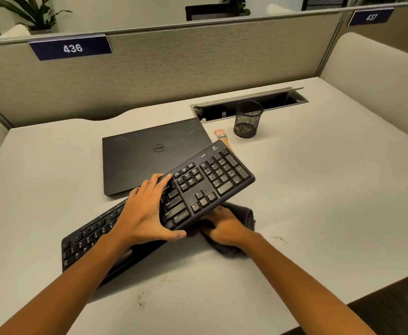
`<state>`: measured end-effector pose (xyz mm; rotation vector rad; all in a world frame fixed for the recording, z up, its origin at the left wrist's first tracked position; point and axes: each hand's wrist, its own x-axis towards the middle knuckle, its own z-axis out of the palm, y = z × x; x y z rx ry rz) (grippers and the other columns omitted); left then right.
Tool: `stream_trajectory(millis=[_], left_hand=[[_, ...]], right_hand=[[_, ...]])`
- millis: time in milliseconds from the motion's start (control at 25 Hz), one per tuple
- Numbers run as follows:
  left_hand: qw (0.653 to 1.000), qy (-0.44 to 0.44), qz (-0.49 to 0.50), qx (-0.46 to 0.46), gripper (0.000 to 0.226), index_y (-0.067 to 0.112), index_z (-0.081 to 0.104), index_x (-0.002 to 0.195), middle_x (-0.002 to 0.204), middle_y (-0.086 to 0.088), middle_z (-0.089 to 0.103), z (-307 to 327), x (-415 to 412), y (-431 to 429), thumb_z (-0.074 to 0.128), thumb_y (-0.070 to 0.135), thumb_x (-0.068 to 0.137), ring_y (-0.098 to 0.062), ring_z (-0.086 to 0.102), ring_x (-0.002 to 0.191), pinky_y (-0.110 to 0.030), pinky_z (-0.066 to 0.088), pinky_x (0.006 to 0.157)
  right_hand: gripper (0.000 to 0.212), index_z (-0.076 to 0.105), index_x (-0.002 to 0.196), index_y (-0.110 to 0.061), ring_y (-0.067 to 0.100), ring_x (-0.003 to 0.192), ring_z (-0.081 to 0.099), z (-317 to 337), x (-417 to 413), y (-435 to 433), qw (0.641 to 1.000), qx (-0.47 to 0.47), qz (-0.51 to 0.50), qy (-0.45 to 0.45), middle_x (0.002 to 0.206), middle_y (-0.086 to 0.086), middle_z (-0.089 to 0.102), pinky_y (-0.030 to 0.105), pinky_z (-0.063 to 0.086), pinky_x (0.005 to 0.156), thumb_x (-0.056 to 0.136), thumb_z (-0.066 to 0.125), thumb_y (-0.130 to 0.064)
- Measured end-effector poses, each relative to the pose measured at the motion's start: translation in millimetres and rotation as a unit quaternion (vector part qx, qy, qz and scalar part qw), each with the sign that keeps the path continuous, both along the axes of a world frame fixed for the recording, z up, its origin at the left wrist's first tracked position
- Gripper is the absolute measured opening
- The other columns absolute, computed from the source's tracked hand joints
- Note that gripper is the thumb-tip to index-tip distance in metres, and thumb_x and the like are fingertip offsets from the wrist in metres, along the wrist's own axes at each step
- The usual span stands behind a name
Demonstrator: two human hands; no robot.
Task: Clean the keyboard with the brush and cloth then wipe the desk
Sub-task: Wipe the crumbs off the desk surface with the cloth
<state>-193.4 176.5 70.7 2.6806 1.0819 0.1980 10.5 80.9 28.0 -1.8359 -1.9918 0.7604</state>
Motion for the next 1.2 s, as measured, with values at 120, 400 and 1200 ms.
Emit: stream_trajectory(millis=[120, 400, 1200], left_hand=[[1.000, 0.001, -0.004, 0.002, 0.136, 0.021, 0.014, 0.155, 0.146, 0.005, 0.030, 1.2, -1.4, 1.7, 0.057, 0.093, 0.048, -0.018, 0.040, 0.126, -0.045, 0.036, 0.105], [1.000, 0.004, -0.009, 0.009, 0.138, 0.020, 0.014, 0.155, 0.144, 0.003, 0.031, 0.6, -2.1, 0.7, 0.056, 0.093, 0.047, -0.018, 0.041, 0.122, -0.046, 0.037, 0.104], [0.998, 0.044, -0.030, 0.033, 0.138, 0.020, 0.012, 0.156, 0.147, -0.003, 0.032, -21.7, 3.1, -6.5, 0.048, 0.097, 0.047, -0.023, 0.038, 0.128, -0.046, 0.033, 0.108]], right_hand=[[0.056, 0.070, 0.116, -0.016, 0.011, 0.126, 0.051, -0.3, -12.8, -35.5, 0.978, 0.006, 0.146, 0.146, 0.128, 0.000, 0.064, 0.034, 0.032, 0.114, 0.073, 0.048, 0.011], [0.064, 0.066, 0.116, -0.023, 0.016, 0.120, 0.056, 25.5, 82.2, -116.9, 0.928, 0.200, -0.270, 0.161, 0.125, -0.003, 0.064, 0.027, 0.039, 0.107, 0.068, 0.044, 0.013], [0.061, 0.042, 0.142, -0.036, 0.001, 0.142, 0.024, -5.9, -28.2, -128.0, 0.961, 0.177, -0.204, 0.062, 0.151, -0.014, 0.037, 0.033, 0.018, 0.117, 0.087, 0.050, -0.010]])
